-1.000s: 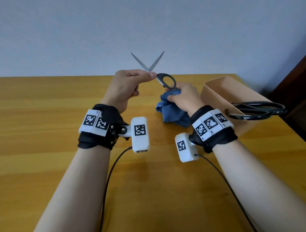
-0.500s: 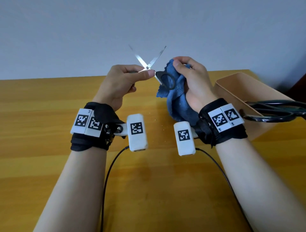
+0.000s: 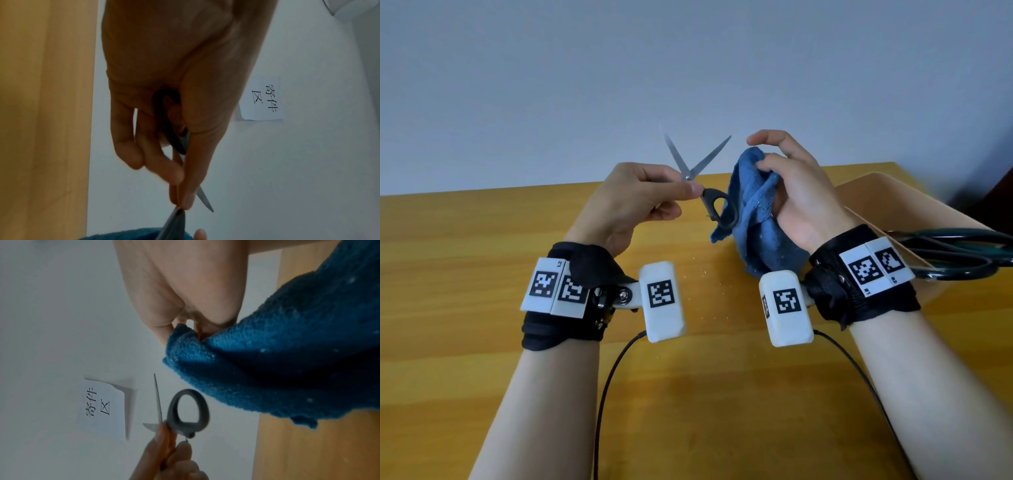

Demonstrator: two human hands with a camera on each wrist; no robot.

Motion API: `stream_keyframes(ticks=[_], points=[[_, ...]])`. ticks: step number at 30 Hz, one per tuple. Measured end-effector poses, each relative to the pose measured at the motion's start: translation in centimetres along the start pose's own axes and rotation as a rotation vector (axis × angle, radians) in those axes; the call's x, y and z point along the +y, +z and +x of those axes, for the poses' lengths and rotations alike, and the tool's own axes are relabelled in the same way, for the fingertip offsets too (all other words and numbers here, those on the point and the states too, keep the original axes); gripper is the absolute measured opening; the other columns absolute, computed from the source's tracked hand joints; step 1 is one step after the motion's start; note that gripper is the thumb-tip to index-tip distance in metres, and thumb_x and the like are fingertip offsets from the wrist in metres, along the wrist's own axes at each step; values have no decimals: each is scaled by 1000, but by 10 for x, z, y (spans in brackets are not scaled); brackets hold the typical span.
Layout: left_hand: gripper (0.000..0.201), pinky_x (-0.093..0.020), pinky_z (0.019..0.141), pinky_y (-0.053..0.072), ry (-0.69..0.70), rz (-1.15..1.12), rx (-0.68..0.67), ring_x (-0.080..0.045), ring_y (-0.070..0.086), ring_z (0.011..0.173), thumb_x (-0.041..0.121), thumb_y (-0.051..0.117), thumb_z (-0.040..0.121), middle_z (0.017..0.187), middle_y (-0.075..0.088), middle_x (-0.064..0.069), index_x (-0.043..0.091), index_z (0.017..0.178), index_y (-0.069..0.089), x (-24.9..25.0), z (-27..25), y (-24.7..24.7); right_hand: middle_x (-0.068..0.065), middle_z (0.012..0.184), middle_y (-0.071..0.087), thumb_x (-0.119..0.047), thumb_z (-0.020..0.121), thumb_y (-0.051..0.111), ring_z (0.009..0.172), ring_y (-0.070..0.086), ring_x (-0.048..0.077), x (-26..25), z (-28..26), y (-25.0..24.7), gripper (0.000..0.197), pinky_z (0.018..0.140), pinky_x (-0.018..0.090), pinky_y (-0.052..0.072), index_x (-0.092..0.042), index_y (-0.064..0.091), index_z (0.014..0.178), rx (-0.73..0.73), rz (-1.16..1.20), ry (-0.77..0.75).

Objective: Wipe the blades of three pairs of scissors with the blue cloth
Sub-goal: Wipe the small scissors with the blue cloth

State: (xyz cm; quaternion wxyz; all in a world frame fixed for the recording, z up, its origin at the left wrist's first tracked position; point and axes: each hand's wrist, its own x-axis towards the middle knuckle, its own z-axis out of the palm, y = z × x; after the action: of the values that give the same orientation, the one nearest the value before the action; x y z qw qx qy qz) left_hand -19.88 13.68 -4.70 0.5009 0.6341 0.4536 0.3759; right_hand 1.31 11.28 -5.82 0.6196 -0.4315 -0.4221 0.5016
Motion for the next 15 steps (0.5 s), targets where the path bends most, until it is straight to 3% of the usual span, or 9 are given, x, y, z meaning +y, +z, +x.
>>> stream_keyframes(ticks=[3,7,9,11,13,15], points=[[17,-22,62,48,-7,-34,43,-8,43,49,18,84,79,62,60,11,15,69,70,0,0,6,6,86,62,1,92,41,73,61,19,-5,1,-1,30,62,28,53,-15,66,93,18,102,34],[18,-25,62,44,8,-62,86,-7,37,45,16,82,81,59,55,12,13,71,67,0,1,12,9,87,67,-9,94,33,71,65,22,-6,-3,2,36,61,31,56,-10,68,96,-84,407,152],[19,-26,62,43,8,-51,89,-7,37,44,17,82,81,54,53,14,13,71,67,0,1,14,9,85,67,4,91,32,73,63,23,-4,0,0,39,62,31,56,-11,67,100,-89,370,130],[18,-27,63,42,1,-46,88,-8,38,44,18,84,79,54,54,14,13,71,68,0,2,15,6,86,68,17,87,35,80,60,24,-1,3,-1,44,73,32,52,-11,64,104,-103,232,81],[18,-28,63,41,-3,-46,83,-9,39,46,19,85,78,58,56,12,14,70,69,0,3,18,7,89,68,17,89,45,86,60,23,1,2,1,36,82,35,48,-10,64,105,-146,139,60],[16,-29,63,41,2,-38,70,-10,40,48,20,85,77,62,59,8,13,72,72,-2,4,21,12,95,67,13,90,53,86,63,24,2,1,3,27,78,32,55,-6,61,108,-177,87,62]])
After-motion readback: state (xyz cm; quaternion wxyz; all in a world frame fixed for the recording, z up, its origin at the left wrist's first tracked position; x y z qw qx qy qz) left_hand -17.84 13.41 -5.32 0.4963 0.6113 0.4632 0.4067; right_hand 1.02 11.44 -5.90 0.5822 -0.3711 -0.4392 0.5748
